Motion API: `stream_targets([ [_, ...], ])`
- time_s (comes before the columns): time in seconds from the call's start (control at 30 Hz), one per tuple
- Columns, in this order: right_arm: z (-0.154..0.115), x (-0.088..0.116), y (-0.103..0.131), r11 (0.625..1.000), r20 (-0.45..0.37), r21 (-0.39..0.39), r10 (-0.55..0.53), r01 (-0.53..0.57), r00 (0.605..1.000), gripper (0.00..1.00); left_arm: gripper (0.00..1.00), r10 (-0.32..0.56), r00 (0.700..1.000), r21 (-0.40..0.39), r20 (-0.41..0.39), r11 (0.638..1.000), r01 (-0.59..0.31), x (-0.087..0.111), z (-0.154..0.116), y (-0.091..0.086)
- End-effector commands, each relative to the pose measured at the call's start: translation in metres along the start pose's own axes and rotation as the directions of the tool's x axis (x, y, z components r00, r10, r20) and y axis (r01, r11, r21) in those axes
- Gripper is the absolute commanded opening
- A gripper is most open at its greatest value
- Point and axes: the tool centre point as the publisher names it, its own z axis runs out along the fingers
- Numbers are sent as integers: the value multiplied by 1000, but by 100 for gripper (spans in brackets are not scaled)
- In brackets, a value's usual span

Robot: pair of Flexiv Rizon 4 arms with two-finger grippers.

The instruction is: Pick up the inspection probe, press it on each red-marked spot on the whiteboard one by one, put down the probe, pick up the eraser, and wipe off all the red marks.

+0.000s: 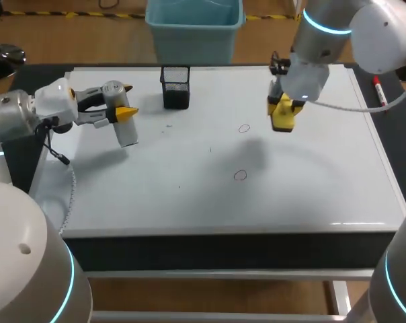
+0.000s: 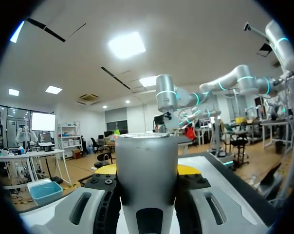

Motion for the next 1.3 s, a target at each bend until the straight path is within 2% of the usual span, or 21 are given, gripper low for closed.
stream_targets([
  [0.03,15,-24,5,998,-12,-18,-62,62,998,0,0,0,1000,-1,1,1000,0,0,0,-1],
  [0.23,35,-50,3,993,-65,-33,-114,112,991,0,0,0,1000,-1,1,1000,0,0,0,-1],
  [0.47,51,-66,-7,992,-88,-38,-127,124,988,0,0,0,1000,-1,1,1000,0,0,0,-1],
  [0.87,79,-66,-22,992,-124,-49,-125,120,984,0,0,0,1000,-1,1,1000,0,0,0,-1],
  [1.3,92,-67,-34,988,-126,-74,-145,137,981,0,0,0,1000,-1,1,1000,0,0,0,-1],
])
